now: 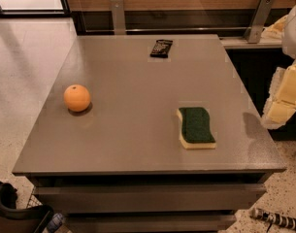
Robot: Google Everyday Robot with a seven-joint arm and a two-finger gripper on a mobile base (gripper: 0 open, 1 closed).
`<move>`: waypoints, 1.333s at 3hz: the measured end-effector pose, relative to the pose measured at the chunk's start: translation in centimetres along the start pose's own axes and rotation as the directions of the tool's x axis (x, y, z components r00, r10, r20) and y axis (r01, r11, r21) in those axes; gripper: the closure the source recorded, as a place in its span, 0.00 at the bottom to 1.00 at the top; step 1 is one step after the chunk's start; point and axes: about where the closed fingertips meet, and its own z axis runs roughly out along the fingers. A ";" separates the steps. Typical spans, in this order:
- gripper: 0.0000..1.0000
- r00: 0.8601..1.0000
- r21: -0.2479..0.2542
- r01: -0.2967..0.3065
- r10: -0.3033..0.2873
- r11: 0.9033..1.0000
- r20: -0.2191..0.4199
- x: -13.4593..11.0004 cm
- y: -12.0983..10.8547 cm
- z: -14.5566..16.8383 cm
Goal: Move sponge near rxbar chocolate
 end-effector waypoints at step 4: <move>0.00 0.912 0.020 -0.315 0.297 0.949 0.282 -0.2 7.4 4.0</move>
Offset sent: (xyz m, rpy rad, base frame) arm -0.0033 0.0154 -0.0302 0.2976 -0.1670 -0.1888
